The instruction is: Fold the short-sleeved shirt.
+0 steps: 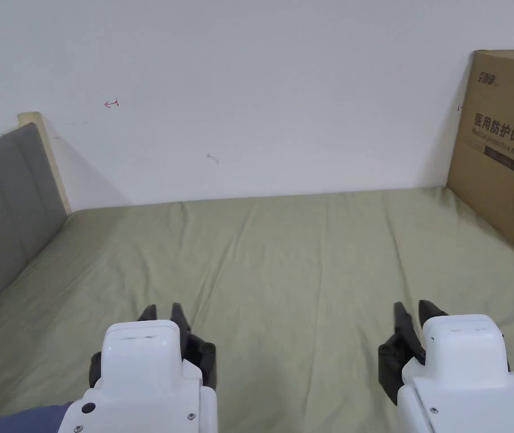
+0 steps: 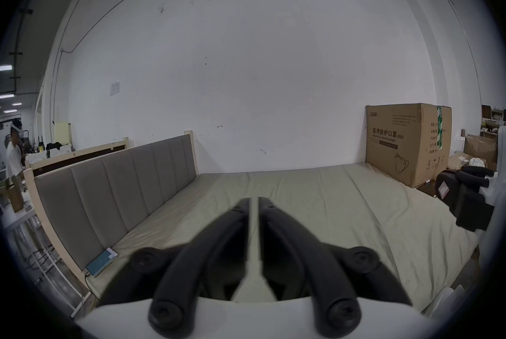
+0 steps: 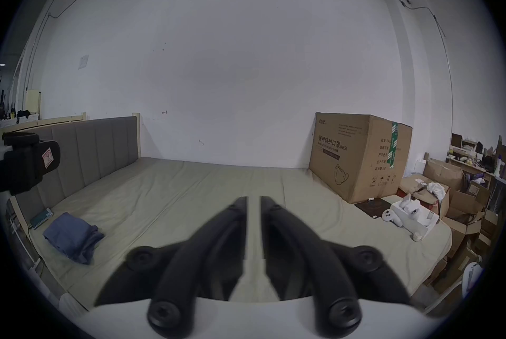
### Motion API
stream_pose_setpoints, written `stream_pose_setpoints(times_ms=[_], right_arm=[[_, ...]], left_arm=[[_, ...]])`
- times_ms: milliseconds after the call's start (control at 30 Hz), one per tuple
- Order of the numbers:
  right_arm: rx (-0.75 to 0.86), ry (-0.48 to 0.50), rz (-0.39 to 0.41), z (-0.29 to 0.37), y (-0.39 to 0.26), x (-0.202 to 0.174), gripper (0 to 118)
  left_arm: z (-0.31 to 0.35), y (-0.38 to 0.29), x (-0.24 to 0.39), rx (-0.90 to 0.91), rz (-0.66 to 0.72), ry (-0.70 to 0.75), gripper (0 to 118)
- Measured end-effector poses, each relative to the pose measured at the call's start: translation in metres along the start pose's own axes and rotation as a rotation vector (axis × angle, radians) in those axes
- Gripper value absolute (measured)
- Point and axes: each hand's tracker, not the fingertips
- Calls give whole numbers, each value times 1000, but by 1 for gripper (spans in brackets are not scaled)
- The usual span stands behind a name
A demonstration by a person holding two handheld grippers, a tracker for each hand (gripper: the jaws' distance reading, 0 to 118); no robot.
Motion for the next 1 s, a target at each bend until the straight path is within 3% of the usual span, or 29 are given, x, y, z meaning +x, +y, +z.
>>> stream_pose_setpoints(times_ms=[33,67,100,133,167,233,333,700,867,1000], right_arm=[[-10,0,-12,-1,0,0,30],[-23,-4,-28,-2,-1,0,63],[-25,-8,-47,-3,-1,1,91],[-10,-8,-67,-2,-2,2,107],[8,-10,-73,1,-3,4,113],[10,-26,-45,-1,-1,3,114],[22,-44,-32,-1,1,3,116],[20,-34,-48,-3,2,5,118],[10,-26,-39,-4,3,6,118],[-2,-37,-27,-7,2,6,118]], left_arm=[[-2,0,-1,-17,7,-7,32],[-4,-1,-3,-27,16,-18,54],[-5,-1,-4,-31,26,-20,69],[-5,-1,-3,-36,32,-20,83],[-5,-1,-3,-36,31,-19,98],[-3,-1,-3,-23,32,-9,108],[-2,3,-2,-18,26,-8,110],[-10,10,-6,-124,54,-59,110],[-5,10,0,-59,-47,24,110],[0,12,2,-26,-50,62,110]])
